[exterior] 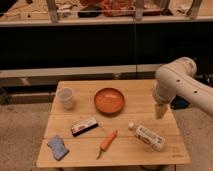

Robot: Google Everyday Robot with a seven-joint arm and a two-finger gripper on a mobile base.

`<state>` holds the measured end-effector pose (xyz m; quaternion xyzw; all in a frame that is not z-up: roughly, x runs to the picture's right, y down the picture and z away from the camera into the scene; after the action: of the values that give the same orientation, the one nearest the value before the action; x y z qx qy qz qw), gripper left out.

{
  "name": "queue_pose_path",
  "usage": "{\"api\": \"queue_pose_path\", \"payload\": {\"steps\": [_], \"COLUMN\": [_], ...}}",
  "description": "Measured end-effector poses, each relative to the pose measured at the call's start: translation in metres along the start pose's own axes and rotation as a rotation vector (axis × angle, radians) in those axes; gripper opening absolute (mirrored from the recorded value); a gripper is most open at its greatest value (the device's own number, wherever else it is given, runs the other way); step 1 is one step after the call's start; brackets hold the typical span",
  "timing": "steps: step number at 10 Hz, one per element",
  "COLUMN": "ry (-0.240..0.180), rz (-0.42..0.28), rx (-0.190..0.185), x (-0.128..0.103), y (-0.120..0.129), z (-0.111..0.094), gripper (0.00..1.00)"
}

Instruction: Pick up the ceramic bowl

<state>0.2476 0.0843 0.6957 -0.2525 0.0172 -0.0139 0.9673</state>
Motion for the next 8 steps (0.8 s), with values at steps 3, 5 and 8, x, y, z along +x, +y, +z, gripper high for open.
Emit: {"api": "queue_pose_path", "payload": {"steps": [3, 5, 8], "ry": [0.009, 0.014, 0.017], "rz": [-0.081, -0.131, -0.207], "rx": [0.031, 0.046, 0.071], "x": [-0.014, -0.030, -0.040], "y": [-0.008, -0.012, -0.017], "z": [0.002, 0.005, 0.007], "gripper": [0.80, 0.80, 0.80]}}
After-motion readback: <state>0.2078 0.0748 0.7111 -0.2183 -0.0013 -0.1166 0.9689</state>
